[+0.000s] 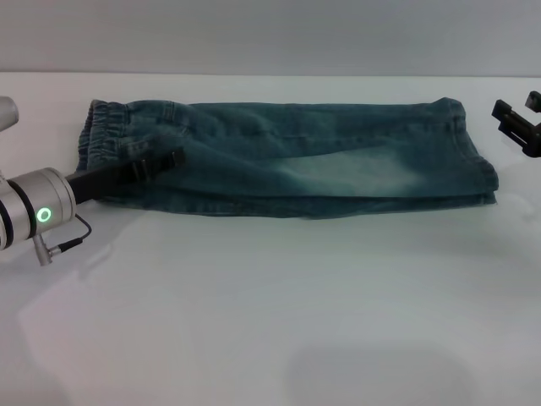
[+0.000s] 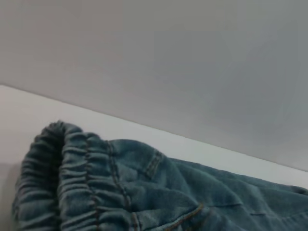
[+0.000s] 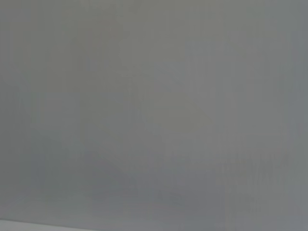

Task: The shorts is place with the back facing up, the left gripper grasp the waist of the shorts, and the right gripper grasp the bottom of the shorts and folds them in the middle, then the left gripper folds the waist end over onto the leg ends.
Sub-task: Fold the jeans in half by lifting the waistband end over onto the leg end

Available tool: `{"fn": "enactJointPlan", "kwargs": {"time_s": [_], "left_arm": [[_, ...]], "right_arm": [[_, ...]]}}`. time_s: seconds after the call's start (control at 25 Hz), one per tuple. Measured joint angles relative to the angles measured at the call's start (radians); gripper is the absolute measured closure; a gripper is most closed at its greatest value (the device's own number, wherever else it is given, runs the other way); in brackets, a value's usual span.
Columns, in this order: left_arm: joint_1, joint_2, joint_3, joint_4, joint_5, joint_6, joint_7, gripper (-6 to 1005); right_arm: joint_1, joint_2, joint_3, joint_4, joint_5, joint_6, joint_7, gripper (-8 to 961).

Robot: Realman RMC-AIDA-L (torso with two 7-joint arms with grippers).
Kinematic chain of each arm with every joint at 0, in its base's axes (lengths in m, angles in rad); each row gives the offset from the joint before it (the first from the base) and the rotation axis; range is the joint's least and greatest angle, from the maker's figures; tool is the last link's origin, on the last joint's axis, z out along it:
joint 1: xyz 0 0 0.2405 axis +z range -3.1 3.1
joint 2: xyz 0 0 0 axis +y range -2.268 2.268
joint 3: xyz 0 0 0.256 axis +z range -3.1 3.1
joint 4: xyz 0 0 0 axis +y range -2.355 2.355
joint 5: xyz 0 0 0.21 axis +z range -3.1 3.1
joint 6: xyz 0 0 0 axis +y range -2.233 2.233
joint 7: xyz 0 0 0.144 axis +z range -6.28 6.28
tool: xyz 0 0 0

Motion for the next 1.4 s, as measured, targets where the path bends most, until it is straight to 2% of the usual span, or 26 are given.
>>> {"fn": "enactJointPlan", "kwargs": {"time_s": [0.32, 0.48, 0.72, 0.8, 0.84, 0.88, 0.92, 1.04, 1.16, 1.4], "left_arm": [[0.011, 0.001, -0.002, 0.007, -0.018, 0.053, 0.004, 319], [0.049, 0.003, -0.002, 0.055, -0.117, 0.167, 0.045, 319], [0.068, 0.004, -0.002, 0.075, -0.146, 0.178, 0.08, 319], [0.077, 0.005, -0.003, 0.085, -0.163, 0.181, 0.119, 320], [0.104, 0.01, -0.022, 0.113, -0.177, 0.166, 0.245, 320], [0.104, 0.01, -0.022, 0.113, -0.177, 0.166, 0.245, 320], [0.11, 0.01, -0.029, 0.115, -0.177, 0.148, 0.314, 320], [0.11, 0.01, -0.029, 0.115, -0.177, 0.148, 0.314, 320], [0.142, 0.008, -0.022, 0.107, -0.17, 0.062, 0.53, 320], [0.176, 0.008, -0.025, 0.106, -0.168, 0.048, 0.608, 322]], "right_arm": [[0.001, 0.002, 0.0, 0.0, 0.007, 0.0, 0.0, 355], [0.005, 0.002, 0.0, 0.0, 0.008, 0.0, 0.0, 356], [0.005, 0.0, -0.004, 0.002, 0.009, 0.0, 0.0, 356], [0.005, 0.0, -0.004, 0.003, 0.009, 0.0, 0.0, 356], [0.005, 0.0, -0.004, 0.003, 0.009, 0.0, 0.0, 356], [0.005, 0.0, -0.005, 0.003, 0.009, 0.0, 0.0, 357], [0.006, 0.0, -0.006, 0.003, 0.009, 0.0, 0.0, 357], [0.008, 0.0, -0.009, 0.007, 0.009, 0.0, 0.0, 357], [0.008, 0.0, -0.009, 0.008, 0.009, 0.0, 0.003, 357], [0.007, 0.0, -0.004, 0.012, 0.009, -0.009, 0.007, 356]]}}
